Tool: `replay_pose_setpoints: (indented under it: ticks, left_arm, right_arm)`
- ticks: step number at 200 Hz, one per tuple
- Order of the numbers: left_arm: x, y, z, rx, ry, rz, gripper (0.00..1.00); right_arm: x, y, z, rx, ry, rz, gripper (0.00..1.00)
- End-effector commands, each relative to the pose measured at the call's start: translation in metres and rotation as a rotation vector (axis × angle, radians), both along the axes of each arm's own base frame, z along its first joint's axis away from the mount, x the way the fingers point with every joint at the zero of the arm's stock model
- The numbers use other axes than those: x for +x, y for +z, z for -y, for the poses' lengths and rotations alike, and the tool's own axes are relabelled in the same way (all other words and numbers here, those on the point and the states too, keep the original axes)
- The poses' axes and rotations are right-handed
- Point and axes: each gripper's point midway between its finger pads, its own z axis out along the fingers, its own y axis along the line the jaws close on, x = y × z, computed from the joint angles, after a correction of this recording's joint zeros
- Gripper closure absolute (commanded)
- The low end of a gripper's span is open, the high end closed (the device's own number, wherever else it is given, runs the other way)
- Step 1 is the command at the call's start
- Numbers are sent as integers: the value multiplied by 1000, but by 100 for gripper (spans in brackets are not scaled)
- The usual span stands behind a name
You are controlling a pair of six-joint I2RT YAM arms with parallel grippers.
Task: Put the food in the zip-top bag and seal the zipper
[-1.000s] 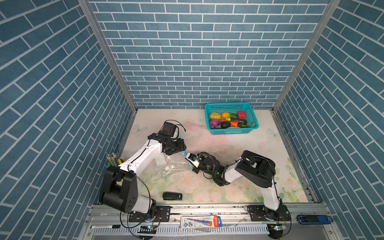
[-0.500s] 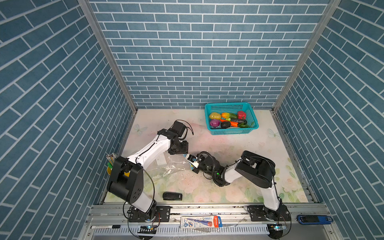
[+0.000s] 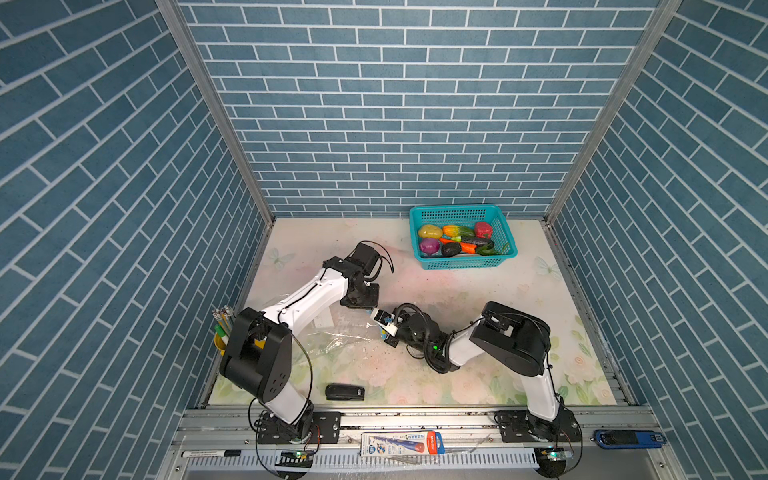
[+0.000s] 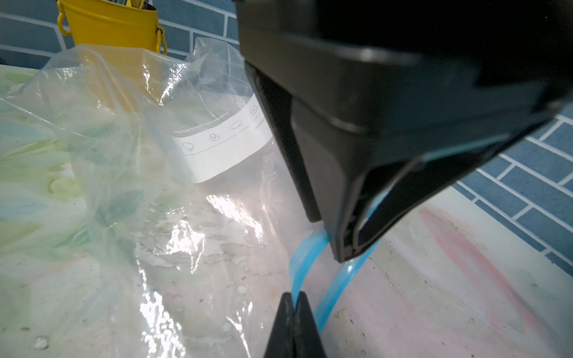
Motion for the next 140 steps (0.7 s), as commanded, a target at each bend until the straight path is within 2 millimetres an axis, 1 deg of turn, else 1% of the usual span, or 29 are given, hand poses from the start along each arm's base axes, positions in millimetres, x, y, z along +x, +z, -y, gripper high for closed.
replay_pose_setpoints:
  ticks: [1, 30, 42, 48, 89, 99, 140]
  left_arm:
    - [-3, -3, 5, 15, -23, -22, 79]
    - [-3, -2, 7, 14, -28, -22, 81]
    - [-3, -2, 7, 14, -28, -22, 83]
    - [-3, -2, 7, 14, -30, -21, 86]
    - [-3, 0, 8, 10, -30, -18, 89]
    - [-3, 0, 8, 8, -30, -17, 93]
    - [-2, 1, 9, 2, -22, -6, 96]
  right_arm:
    - [0, 3, -2, 12, -7, 22, 100]
    - [1, 1, -1, 11, -18, 16, 100]
    - [1, 1, -1, 13, -19, 16, 100]
    - [1, -1, -1, 12, -19, 14, 100]
    - [2, 1, -1, 19, -24, 12, 100]
    - [2, 1, 0, 21, -26, 9, 100]
    - [4, 2, 3, 32, -50, -2, 100]
